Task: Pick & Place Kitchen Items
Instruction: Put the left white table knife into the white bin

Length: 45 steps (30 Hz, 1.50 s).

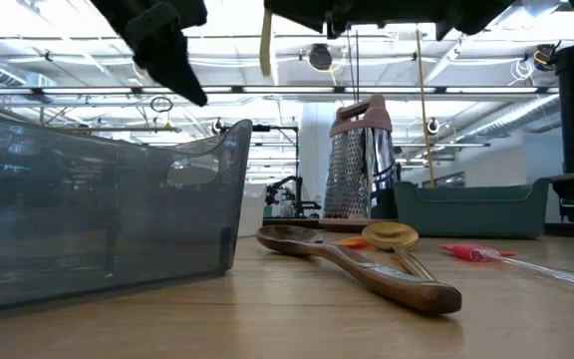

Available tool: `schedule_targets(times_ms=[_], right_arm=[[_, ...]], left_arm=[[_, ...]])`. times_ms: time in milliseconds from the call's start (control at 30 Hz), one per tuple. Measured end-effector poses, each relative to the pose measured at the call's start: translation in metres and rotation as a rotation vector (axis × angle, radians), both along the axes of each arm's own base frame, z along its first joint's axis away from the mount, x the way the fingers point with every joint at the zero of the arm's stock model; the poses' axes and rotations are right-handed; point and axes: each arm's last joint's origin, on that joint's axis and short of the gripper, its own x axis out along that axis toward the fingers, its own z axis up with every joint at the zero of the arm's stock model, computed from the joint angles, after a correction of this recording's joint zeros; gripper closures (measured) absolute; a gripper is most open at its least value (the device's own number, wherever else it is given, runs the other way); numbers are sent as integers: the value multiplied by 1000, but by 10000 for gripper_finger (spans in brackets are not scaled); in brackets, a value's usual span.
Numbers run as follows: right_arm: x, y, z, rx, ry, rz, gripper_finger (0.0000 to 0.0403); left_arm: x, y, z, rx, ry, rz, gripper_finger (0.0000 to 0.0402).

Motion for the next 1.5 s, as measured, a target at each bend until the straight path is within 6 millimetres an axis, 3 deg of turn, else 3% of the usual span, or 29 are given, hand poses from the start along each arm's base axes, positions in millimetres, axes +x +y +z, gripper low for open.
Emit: schedule_targets(times_ms=[367, 467, 1133, 1500], right_arm=[[2, -7, -4, 108, 3, -10, 360], [2, -6, -2, 134, -14, 55, 360], [0, -3, 12, 138, -163, 148, 359], [-1, -2, 16, 122, -196, 189, 359]], left_arm=[[18, -20, 24, 169, -261, -207, 289], [20, -21, 29, 174, -317, -208, 289], [27, -24, 48, 151, -527, -290, 289], [27, -24, 50, 151, -549, -290, 289]])
